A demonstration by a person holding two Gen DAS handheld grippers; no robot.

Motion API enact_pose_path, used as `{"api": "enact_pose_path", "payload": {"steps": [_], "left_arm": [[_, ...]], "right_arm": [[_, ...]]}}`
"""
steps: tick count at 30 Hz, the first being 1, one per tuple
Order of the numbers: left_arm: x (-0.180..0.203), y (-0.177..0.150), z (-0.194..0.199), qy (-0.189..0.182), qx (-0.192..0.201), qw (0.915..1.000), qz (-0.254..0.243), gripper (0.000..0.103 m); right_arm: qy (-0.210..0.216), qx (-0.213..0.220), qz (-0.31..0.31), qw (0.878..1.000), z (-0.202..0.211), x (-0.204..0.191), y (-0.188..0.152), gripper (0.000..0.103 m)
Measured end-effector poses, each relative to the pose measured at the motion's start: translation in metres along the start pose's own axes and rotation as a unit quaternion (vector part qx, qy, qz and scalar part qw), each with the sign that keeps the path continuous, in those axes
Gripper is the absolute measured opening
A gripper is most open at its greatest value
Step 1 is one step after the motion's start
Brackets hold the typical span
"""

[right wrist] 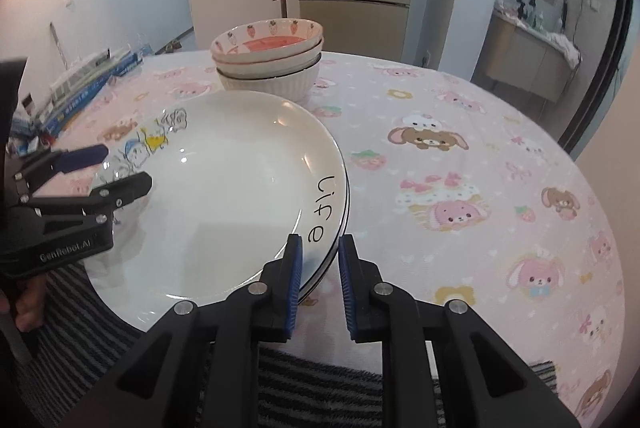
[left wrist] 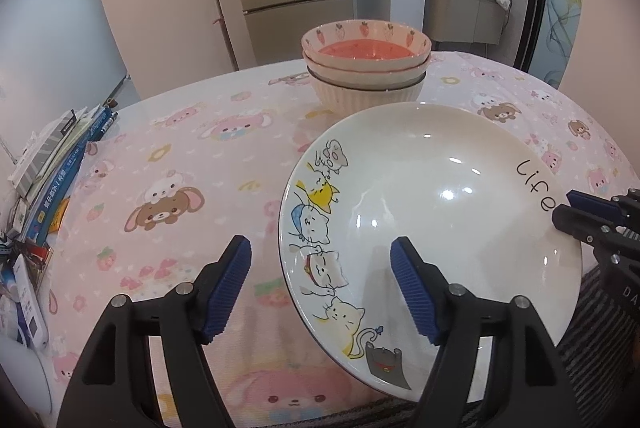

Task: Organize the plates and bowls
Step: 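Lower the cartoon plate onto the 'Life' plates and open both grippers, then raise both grippers and move them toward the pink bowl stack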

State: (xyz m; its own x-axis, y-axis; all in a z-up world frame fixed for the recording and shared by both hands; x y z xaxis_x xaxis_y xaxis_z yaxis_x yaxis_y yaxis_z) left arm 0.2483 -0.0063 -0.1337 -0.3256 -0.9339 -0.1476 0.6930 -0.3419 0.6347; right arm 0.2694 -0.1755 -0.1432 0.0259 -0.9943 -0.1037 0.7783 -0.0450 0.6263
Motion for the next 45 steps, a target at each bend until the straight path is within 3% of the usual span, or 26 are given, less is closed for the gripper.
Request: {"api": "enact_pose_path", "payload": {"steps": [3, 6, 9, 11, 12, 13, 17, 20, 25, 29, 31, 35, 39, 42, 45], "left_arm": [[-0.001, 0.007, 0.011, 0.016, 0.026, 0.9995, -0.006, 0.075], [-0.006, 0.021, 0.029, 0.019, 0.072, 0.9971, -0.014, 0.086], [-0.016, 0.036, 0.058, 0.044, 0.136, 0.9897, -0.005, 0.095], [-0.019, 0.045, 0.079, 0.038, 0.175, 0.9839, 0.003, 0.101], [-0.018, 0.05, 0.09, 0.037, 0.195, 0.98, 0.002, 0.101], [-0.017, 0.057, 0.104, 0.035, 0.219, 0.975, -0.009, 0.101], [-0.023, 0.076, 0.147, 0.075, 0.287, 0.9548, -0.025, 0.102], [-0.024, 0.09, 0.176, 0.088, 0.321, 0.9424, -0.03, 0.102], [-0.036, 0.118, 0.222, 0.115, 0.378, 0.9183, -0.012, 0.102], [-0.047, 0.14, 0.246, 0.117, 0.404, 0.9071, 0.009, 0.102], [-0.052, 0.15, 0.256, 0.122, 0.412, 0.903, 0.015, 0.102], [-0.061, 0.17, 0.279, 0.113, 0.434, 0.8933, 0.036, 0.102], [-0.065, 0.195, 0.301, 0.12, 0.461, 0.8781, 0.048, 0.102], [-0.058, 0.216, 0.317, 0.1, 0.47, 0.876, 0.04, 0.102], [-0.059, 0.224, 0.326, 0.118, 0.481, 0.8675, 0.043, 0.102]], "right_arm": [[0.019, 0.006, -0.017, 1.0, 0.003, 0.003, 0.005, 0.02], [0.042, -0.014, -0.029, 0.999, -0.001, 0.005, 0.006, 0.022], [0.044, 0.022, -0.048, 0.998, 0.011, 0.009, 0.018, 0.023], [0.041, 0.062, -0.048, 0.996, 0.028, 0.009, 0.032, 0.038], [0.043, 0.076, -0.047, 0.995, 0.037, 0.008, 0.038, 0.06], [0.047, 0.092, -0.048, 0.993, 0.046, 0.008, 0.044, 0.075], [0.051, 0.185, -0.044, 0.98, 0.099, 0.006, 0.073, 0.078], [0.047, 0.23, -0.038, 0.971, 0.13, 0.004, 0.094, 0.087], [0.038, 0.3, -0.039, 0.952, 0.179, 0.002, 0.13, 0.087], [0.019, 0.363, -0.04, 0.931, 0.222, 0.0, 0.158, 0.089], [0.019, 0.388, -0.038, 0.921, 0.242, -0.003, 0.167, 0.103], [0.015, 0.444, -0.04, 0.895, 0.28, -0.009, 0.184, 0.103], [0.016, 0.476, -0.05, 0.878, 0.303, -0.011, 0.201, 0.103], [0.01, 0.499, -0.071, 0.863, 0.318, -0.008, 0.213, 0.103], [0.007, 0.512, -0.084, 0.855, 0.324, -0.006, 0.222, 0.103]]}}
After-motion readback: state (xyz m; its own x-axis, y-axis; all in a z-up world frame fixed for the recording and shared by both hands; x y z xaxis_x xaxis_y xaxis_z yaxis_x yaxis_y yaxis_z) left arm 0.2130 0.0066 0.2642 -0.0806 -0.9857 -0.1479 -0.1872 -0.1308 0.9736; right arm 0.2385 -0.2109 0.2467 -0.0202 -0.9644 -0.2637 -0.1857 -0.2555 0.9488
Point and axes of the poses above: each gripper's, at about its wrist camera, not at the fingertips, and z roughly against the way its jaws point, x to its right, y to its top, the point moved 10 cm from there along -z, roughly the way its jaws point, and after that the axes turned 8 degrees about -z, right-handed, at the moved point
